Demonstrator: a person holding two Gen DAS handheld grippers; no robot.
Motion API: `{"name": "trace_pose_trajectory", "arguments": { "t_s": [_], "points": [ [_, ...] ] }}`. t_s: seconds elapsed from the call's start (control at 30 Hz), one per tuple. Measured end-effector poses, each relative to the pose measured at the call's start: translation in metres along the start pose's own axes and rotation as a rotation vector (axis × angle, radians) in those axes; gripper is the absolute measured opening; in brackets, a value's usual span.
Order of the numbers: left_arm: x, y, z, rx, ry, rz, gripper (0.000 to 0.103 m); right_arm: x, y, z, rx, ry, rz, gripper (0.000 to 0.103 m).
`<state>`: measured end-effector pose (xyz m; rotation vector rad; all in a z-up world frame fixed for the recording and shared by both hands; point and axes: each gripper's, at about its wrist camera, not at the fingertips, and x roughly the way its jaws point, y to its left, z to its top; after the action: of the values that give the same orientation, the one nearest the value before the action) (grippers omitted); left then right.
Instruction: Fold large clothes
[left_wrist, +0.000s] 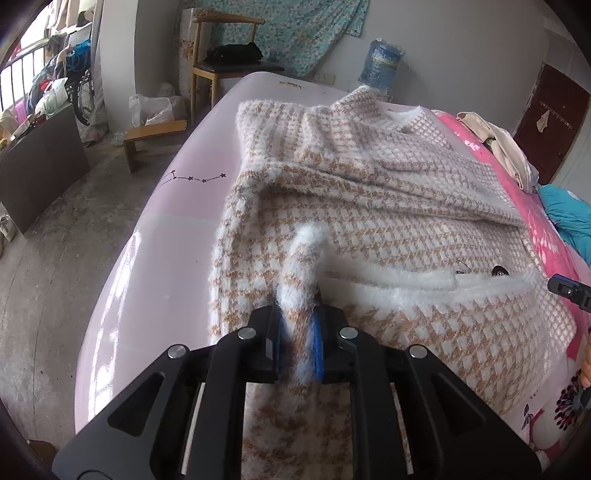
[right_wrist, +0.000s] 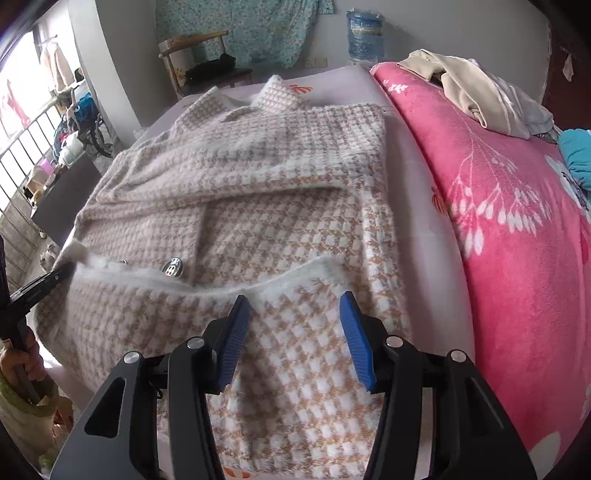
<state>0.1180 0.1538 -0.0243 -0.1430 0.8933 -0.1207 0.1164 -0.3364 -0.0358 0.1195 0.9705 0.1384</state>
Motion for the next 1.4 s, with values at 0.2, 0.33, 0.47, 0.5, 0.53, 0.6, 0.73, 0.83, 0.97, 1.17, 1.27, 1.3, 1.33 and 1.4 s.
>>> {"name": "trace_pose_trajectory", "arguments": {
  "t_s": [0.2,0.33,0.47,0.5,0.53,0.6,0.73,0.83,0.97,1.17,1.27,1.3,1.33,1.4],
  "points": [
    [0.0,-0.022,0.004,0.079,0.038,0.152,0.02,-0.009,0.023,-0.006,-0.011,0.021,0.181,0.062],
    [0.001,-0.034,0.003,0.126,0.051,0.238,0.025,-0.005,0.06,-0.021,-0.074,0.065,0.279,0.063],
    [0.002,-0.041,0.002,0.157,0.049,0.305,0.031,0.004,0.096,-0.028,-0.152,0.069,0.241,0.063],
    [0.001,-0.041,0.001,0.167,0.048,0.32,0.033,0.004,0.101,-0.028,-0.161,0.063,0.238,0.063],
    [0.001,-0.042,0.0,0.174,0.047,0.334,0.036,0.005,0.107,-0.028,-0.181,0.054,0.223,0.063],
    [0.001,-0.043,-0.001,0.182,0.045,0.351,0.038,0.008,0.117,-0.029,-0.228,0.047,0.173,0.058],
    [0.0,-0.043,0.001,0.183,0.042,0.367,0.046,0.013,0.127,-0.03,-0.276,0.066,0.134,0.031],
    [-0.002,-0.037,0.002,0.157,0.041,0.336,0.047,0.007,0.135,-0.031,-0.319,0.047,0.087,0.011],
    [-0.005,-0.03,0.003,0.13,0.035,0.298,0.047,-0.013,0.136,-0.022,-0.303,-0.028,0.075,0.005],
    [-0.003,-0.029,0.005,0.12,0.033,0.279,0.047,0.015,0.134,-0.021,-0.303,0.017,0.027,0.005],
    [-0.001,-0.028,0.004,0.115,0.035,0.275,0.047,0.021,0.135,-0.021,-0.31,0.037,0.018,0.008],
    [-0.001,-0.028,0.005,0.114,0.036,0.274,0.047,0.016,0.135,-0.019,-0.308,0.032,0.024,0.012],
    [-0.001,-0.027,0.005,0.113,0.037,0.272,0.047,0.009,0.134,-0.016,-0.306,0.017,0.03,0.015],
    [0.0,-0.026,0.006,0.11,0.04,0.268,0.047,-0.009,0.134,-0.011,-0.312,-0.034,0.032,0.029]
  ]
}}
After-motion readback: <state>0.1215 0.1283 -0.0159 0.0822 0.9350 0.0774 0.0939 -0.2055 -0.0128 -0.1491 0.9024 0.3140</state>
